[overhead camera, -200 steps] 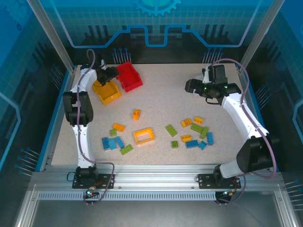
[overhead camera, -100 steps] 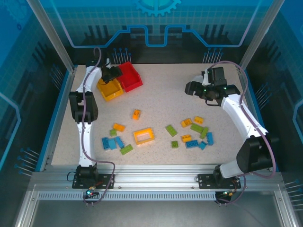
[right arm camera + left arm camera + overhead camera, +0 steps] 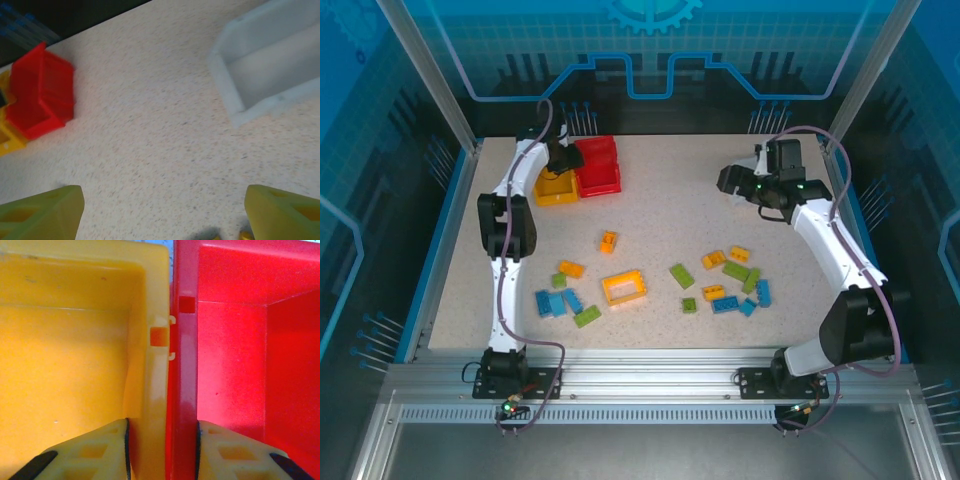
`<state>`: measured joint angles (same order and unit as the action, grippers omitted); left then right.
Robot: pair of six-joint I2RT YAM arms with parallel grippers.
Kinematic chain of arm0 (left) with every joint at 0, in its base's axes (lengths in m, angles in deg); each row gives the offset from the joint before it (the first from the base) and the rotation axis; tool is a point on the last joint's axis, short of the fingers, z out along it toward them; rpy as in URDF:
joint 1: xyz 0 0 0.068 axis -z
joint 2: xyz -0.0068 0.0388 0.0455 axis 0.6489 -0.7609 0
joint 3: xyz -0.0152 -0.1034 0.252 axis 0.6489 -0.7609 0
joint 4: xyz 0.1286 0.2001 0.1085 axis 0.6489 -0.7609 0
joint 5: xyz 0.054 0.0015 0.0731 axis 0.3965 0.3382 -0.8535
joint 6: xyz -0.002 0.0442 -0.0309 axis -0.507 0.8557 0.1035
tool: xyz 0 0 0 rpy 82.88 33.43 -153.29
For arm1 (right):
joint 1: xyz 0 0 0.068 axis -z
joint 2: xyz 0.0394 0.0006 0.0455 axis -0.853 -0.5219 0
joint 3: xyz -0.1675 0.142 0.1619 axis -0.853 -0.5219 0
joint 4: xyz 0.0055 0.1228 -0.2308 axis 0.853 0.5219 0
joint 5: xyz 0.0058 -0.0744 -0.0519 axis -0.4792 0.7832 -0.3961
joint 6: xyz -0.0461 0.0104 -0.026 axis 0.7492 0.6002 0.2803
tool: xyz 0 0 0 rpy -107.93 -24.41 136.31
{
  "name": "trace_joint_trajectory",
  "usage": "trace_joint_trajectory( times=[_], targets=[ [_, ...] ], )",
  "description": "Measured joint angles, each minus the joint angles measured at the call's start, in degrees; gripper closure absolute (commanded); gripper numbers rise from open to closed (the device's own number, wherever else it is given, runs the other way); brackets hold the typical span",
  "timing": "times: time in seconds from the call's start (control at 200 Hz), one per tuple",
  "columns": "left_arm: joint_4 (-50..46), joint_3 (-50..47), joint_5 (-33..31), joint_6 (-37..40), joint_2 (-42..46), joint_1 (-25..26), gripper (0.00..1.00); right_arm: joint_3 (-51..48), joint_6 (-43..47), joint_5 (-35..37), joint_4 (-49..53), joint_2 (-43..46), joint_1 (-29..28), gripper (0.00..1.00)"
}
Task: Sort the legos into containers by color
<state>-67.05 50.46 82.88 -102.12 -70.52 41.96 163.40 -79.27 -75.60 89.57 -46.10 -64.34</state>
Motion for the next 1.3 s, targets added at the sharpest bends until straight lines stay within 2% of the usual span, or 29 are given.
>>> trace_joint_trajectory(
  times=[0.205,0.485,0.76,0.805,0.915,1.06,1.301],
  targets=[
    [3.21,-7.41,-0.44,-0.02,4.07,2.08,0.73,-0.52,-7.34,3.74,-0.63,-3.87,7.82,0.19],
    [5.29,-12.81,-0.39,-1.79,7.39,7.26,0.74,8.9,-12.61,4.96,0.17,-23.3,11.28,0.28],
    [6.38,-12.81,0.17,-4.72,7.39,10.82,0.75,20.48,-11.67,5.38,2.8,-34.47,11.28,0.33],
    [6.64,-12.81,0.39,-5.27,7.39,11.15,0.75,21.88,-11.3,5.38,3.39,-35.65,11.28,0.38],
    [7.19,-12.81,0.68,-6.93,7.41,11.8,0.75,24.7,-8.83,5.29,5.22,-38.66,11.26,0.62],
    [7.82,-12.83,1.49,-9.22,7.56,12.48,0.75,25.99,-5.05,6.93,7.37,-39.56,9.86,0.75],
    [8.02,-14.1,1.55,-9.49,7.76,13.6,0.73,27.1,2.58,13.38,11.04,-39.52,0.42,0.76]
  ],
)
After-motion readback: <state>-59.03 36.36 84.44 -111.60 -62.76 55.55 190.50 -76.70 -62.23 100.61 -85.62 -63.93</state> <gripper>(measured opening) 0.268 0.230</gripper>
